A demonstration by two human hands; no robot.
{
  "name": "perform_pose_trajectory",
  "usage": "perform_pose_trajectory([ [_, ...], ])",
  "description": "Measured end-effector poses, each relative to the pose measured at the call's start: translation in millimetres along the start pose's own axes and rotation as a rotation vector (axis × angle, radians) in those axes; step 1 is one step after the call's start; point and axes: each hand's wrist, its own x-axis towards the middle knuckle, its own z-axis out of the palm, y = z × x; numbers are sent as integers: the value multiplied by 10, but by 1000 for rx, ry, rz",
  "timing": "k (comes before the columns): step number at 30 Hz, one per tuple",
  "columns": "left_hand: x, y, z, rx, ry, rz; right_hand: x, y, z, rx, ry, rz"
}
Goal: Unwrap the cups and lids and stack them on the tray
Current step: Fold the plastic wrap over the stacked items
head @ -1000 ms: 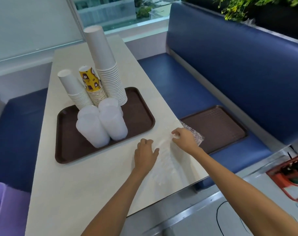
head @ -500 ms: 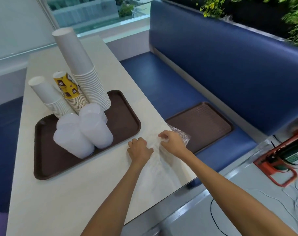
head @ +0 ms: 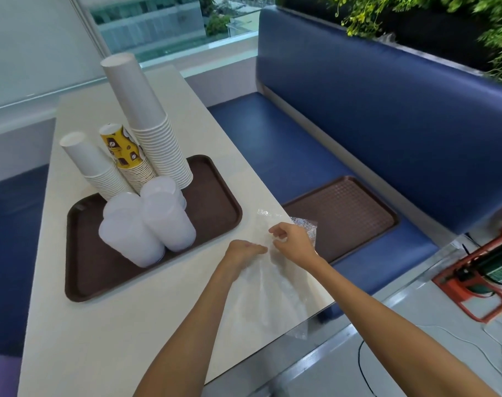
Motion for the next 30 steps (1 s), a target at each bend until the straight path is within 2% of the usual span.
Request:
perform_pose_trajectory([
  [7,-83,-124,-47,16,-38,101,-11,-9,-16,82,2,37],
  [13,-214,48,-210,-121,-68,282,-96,-25,-133,285,247,116],
  [17,-307,279,-388,-224,-120,361,-148,-65,-197,465,250,266],
  [20,-376,403,-497,-293,-144,402,-137,-169,-231,754,130,488],
  [23,-424,469,-586,-348,-140,422,-142,-243,-261,994,-160,649],
  [26,-442,470,-669,-346,-94,415,-169,-304,-290,1122,-295,601],
  [30,-423,357,-774,-340,-11,366,-182,-347,-337,1116,-212,498],
])
